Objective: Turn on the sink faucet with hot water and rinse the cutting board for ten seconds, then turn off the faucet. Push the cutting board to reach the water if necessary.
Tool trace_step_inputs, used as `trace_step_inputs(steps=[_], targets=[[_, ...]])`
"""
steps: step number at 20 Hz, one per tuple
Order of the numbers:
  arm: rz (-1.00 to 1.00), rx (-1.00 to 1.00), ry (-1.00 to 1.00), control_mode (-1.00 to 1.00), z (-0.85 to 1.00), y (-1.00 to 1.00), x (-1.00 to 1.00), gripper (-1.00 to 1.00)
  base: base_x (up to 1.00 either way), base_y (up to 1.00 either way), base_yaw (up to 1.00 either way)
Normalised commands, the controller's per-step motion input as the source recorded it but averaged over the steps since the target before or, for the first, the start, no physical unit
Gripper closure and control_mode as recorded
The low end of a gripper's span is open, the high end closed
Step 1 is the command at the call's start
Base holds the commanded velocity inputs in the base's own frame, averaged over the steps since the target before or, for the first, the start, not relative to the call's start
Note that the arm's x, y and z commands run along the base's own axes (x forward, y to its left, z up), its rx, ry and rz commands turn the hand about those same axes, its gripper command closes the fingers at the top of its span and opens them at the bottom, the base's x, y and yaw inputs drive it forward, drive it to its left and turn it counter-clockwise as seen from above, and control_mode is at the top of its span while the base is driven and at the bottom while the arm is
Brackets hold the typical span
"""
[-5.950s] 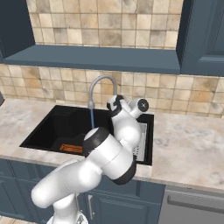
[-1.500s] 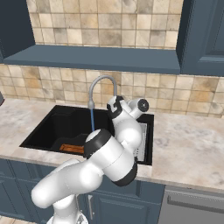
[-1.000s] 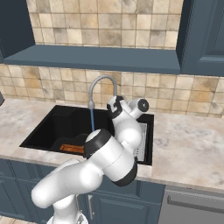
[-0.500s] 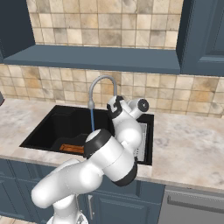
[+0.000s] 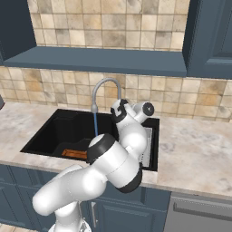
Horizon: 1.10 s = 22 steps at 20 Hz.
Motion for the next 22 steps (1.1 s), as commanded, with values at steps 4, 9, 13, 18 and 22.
trace_step_inputs(steps=[4,9,13,18,22], targets=[[0.00,0.00,0.00,-1.00,0.00,0.00,0.00,-1.00,0.00,0.00,0.00],[0.00,0.00,0.00,-1.00,0.00,0.00,0.00,-1.00,0.00,0.00,0.00],[0.00,0.00,0.00,-1.00,0.00,0.00,0.00,-1.00,0.00,0.00,0.00],[0.00,0.00,0.00,-1.00,0.00,0.00,0.00,-1.00,0.00,0.00,0.00],[0.00,0.00,0.00,-1.00,0.00,0.00,0.00,-1.00,0.00,0.00,0.00]])
